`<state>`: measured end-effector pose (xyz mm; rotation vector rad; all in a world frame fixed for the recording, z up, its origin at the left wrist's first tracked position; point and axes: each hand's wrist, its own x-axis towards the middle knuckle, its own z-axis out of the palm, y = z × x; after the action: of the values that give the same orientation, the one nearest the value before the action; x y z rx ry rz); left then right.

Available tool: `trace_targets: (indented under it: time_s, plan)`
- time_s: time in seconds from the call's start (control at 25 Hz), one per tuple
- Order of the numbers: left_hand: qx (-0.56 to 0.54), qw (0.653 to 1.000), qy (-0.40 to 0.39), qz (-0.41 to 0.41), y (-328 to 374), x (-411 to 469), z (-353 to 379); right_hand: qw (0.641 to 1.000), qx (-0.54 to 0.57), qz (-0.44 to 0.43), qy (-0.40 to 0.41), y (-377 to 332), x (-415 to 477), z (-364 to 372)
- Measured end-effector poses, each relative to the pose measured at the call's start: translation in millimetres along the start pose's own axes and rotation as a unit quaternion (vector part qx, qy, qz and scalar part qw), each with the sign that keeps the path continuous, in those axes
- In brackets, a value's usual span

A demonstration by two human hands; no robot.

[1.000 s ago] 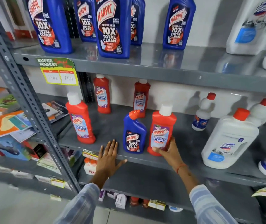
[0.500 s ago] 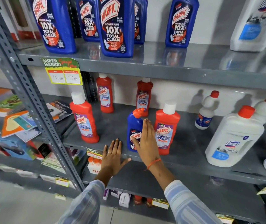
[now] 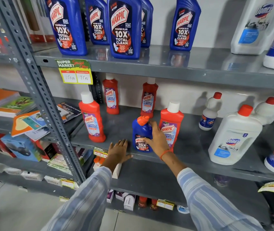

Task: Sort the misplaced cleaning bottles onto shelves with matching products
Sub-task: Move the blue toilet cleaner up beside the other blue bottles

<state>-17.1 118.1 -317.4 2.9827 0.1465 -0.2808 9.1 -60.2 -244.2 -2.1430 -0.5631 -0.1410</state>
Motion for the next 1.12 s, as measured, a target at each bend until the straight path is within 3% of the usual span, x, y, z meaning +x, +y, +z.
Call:
trace_targets:
  time_s: [0.08,0.16,0.32,0.44,0.6,0.72,0.84,1.12]
  plan:
    - [0.019,0.999,0.043,0.008,6.6,-9.0,-19.9,0.997,0.061,0.0,0.038,-6.9,-14.8,-12.3]
    - [0.08,0.979,0.177,0.054,15.5,-25.5,-42.1,0.989,0.121,-0.018,0.087,-19.0,-26.7,-38.0]
    - [0.104,0.829,0.529,0.147,42.8,-57.4,-96.8,0.978,0.107,-0.105,0.145,-63.7,-29.4,-119.3]
    - [0.056,0.763,0.625,0.152,71.7,-64.7,-155.7,0.968,0.11,-0.157,0.16,-106.9,-22.4,-179.2]
    - [0.006,0.756,0.634,0.162,106.1,-58.3,-217.1,0.945,0.147,-0.227,0.185,-150.7,-8.6,-246.7]
    - [-0.013,0.8,0.584,0.138,123.9,-47.2,-224.6,0.939,0.163,-0.238,0.189,-174.9,15.5,-280.4]
    - [-0.001,0.836,0.536,0.115,130.9,-36.1,-215.7,0.949,0.152,-0.224,0.164,-186.5,44.0,-292.4]
    - [0.006,0.839,0.534,0.104,130.0,-31.3,-215.3,0.978,0.101,-0.163,0.088,-178.4,100.0,-293.0]
